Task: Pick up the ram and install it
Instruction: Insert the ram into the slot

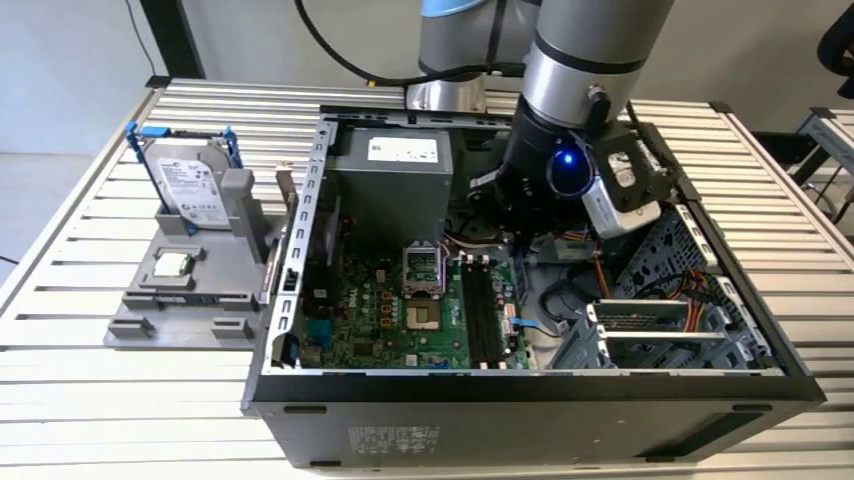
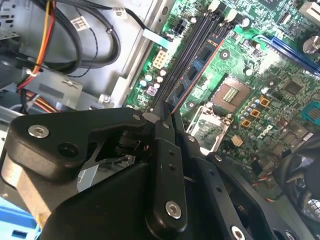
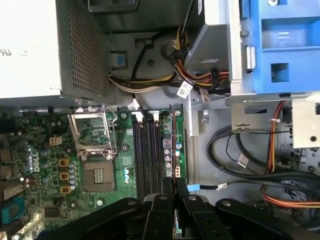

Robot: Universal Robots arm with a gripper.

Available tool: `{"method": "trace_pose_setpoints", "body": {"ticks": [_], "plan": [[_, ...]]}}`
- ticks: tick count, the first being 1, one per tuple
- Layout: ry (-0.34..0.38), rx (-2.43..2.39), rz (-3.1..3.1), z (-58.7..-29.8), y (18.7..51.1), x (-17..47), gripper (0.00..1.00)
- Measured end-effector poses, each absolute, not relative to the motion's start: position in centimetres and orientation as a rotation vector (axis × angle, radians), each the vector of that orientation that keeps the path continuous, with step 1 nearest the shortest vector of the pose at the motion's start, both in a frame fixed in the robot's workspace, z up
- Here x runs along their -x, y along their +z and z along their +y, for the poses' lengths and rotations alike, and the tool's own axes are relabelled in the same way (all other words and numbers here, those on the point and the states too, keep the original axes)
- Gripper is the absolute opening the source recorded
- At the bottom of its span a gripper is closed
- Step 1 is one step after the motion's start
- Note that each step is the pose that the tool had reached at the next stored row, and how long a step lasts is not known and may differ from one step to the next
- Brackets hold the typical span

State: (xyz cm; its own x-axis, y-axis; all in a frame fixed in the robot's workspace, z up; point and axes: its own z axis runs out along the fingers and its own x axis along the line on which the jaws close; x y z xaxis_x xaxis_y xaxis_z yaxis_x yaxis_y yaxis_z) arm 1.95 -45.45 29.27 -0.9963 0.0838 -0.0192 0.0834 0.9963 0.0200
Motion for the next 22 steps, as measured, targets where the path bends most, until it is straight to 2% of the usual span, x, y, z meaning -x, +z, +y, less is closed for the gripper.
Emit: {"method": "trace_pose_setpoints", "body": {"ticks": [22], "plan": [[0.029, -0.13, 3.12, -45.4, 25.6, -1.3, 0.0]]}}
